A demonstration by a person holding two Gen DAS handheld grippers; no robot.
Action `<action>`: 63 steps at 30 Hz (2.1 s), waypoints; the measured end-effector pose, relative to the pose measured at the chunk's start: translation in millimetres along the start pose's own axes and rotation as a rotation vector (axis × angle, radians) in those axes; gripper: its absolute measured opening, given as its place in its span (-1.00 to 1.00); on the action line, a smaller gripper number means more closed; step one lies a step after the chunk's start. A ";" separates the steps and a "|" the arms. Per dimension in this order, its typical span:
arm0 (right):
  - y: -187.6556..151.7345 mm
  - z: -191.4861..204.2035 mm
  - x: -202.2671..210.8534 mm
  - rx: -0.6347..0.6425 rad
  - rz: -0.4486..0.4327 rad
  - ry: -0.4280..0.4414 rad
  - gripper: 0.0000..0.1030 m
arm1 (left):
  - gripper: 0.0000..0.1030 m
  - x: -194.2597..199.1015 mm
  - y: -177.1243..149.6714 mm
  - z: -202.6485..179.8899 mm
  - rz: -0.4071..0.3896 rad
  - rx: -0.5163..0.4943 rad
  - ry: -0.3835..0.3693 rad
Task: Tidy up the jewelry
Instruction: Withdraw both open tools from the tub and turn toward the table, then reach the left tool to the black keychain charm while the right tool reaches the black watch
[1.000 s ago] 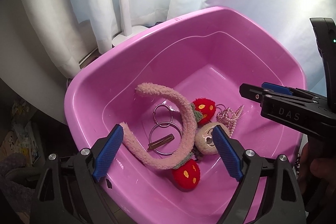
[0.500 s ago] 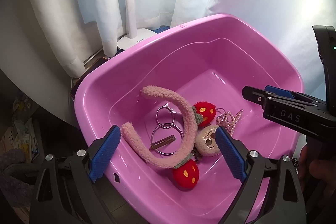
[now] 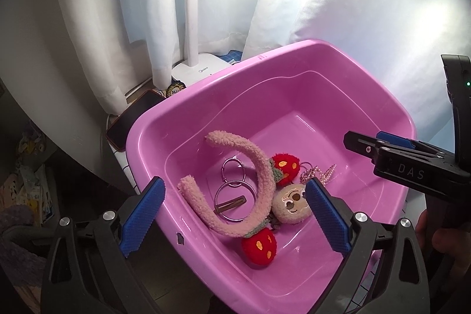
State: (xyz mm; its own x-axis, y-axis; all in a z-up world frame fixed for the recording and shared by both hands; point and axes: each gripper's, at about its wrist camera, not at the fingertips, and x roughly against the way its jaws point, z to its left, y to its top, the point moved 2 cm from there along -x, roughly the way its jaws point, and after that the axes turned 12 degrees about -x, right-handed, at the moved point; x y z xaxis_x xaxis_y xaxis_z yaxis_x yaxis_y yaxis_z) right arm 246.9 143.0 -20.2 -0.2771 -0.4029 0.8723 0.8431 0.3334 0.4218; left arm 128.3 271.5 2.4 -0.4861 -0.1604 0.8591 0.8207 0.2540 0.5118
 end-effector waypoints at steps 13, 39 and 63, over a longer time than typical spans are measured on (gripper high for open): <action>-26.9 -3.5 55.0 0.032 -0.091 -0.012 0.49 | 0.85 31.7 -14.0 -4.1 -0.075 0.010 0.056; -223.9 -165.5 195.2 -0.170 -0.239 -0.122 0.52 | 0.87 100.2 -86.0 -158.2 -0.113 -0.140 -0.025; -387.0 -286.4 141.5 -0.576 -0.155 -0.153 0.52 | 0.87 8.9 -128.8 -325.6 0.008 -0.423 -0.184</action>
State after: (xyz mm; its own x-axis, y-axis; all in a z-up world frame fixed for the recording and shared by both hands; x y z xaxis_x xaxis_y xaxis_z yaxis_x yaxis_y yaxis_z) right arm 13.4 -287.2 -130.9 -0.4436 -0.2687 0.8550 0.8893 -0.2505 0.3827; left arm 116.0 -73.2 -58.5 -0.4931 0.0222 0.8697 0.8564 -0.1637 0.4897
